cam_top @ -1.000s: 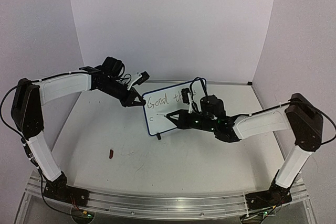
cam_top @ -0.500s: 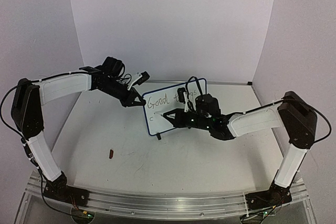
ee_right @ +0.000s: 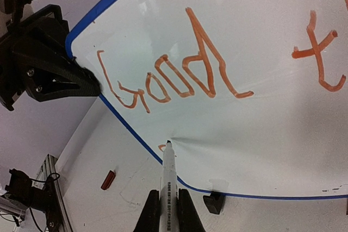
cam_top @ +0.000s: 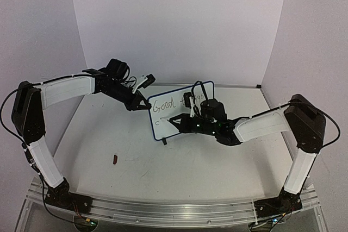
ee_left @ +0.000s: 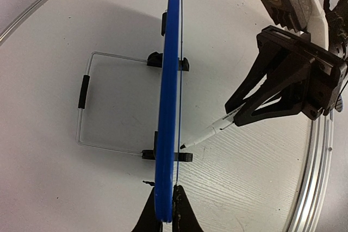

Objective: Write a sentence on the whiteboard

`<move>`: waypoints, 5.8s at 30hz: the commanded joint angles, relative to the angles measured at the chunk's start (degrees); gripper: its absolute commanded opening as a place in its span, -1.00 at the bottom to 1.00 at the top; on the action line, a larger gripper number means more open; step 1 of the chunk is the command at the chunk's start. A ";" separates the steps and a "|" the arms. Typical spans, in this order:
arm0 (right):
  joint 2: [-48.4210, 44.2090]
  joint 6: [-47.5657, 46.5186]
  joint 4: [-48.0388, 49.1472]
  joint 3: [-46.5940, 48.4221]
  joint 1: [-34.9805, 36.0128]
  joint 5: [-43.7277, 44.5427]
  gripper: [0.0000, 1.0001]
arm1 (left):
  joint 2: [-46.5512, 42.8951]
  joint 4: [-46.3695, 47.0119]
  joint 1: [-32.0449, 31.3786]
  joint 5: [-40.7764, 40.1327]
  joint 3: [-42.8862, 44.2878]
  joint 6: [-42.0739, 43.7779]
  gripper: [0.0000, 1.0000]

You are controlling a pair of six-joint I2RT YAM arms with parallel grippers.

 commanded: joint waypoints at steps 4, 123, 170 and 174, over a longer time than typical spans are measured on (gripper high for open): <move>0.53 0.43 0.64 0.45 -0.70 2.41 -1.00 | 2.14 -5.30 -0.50 -6.41 -0.72 2.71 -1.00; -0.19 -2.87 -9.05 4.44 -0.88 4.17 -1.00 | 2.63 -5.55 -0.93 -6.69 -0.55 2.80 -1.00; -3.52 -1.12 -6.69 0.43 -0.93 8.60 -1.00 | 2.46 -5.65 -0.96 -6.69 -0.55 2.88 -1.00; -4.86 -1.18 -6.29 0.92 -0.89 8.71 -1.00 | 2.41 -5.66 -0.92 -6.69 -0.55 2.86 -1.00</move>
